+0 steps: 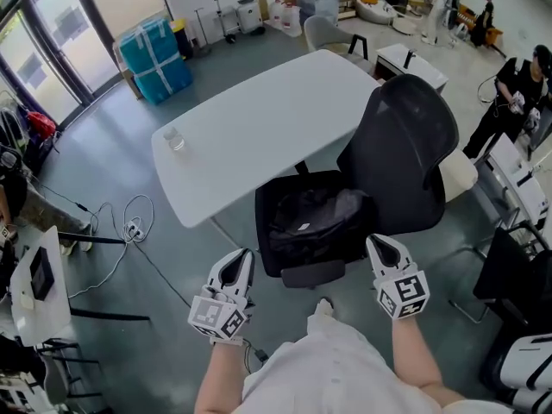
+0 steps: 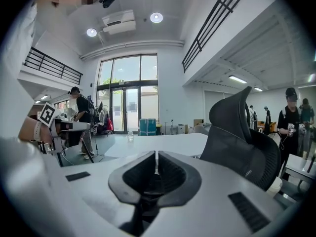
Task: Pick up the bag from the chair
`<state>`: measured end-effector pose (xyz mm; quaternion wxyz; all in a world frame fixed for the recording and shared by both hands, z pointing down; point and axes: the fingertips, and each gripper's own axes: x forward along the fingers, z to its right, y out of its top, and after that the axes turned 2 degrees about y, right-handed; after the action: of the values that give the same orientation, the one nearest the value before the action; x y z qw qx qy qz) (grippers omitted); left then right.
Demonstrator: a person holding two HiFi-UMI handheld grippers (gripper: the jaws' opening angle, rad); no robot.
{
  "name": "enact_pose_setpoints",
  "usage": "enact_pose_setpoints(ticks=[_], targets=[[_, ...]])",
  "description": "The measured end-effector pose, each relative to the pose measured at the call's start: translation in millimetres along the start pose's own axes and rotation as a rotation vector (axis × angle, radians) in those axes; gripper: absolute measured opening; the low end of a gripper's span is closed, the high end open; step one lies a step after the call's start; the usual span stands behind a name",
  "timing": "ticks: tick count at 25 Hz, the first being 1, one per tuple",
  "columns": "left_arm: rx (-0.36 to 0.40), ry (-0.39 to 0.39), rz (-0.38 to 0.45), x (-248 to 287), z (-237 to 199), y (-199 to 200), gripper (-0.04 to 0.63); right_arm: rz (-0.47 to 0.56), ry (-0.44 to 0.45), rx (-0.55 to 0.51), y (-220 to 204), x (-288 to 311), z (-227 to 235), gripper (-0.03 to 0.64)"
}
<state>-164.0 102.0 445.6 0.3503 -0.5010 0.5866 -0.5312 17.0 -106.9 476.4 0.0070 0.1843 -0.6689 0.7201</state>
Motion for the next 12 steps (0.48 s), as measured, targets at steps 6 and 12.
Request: enact_pose_setpoints(ticks=[6,12], targets=[[-0.002,-0.012,0.002,43,-6,7,0.031,-0.003,0.007,-0.025,9,24,25,0.02],[0.011,-0.061,0.013,86,-5,16,0.032,-0.002,-0.018,-0.032,15,40,50,0.021]])
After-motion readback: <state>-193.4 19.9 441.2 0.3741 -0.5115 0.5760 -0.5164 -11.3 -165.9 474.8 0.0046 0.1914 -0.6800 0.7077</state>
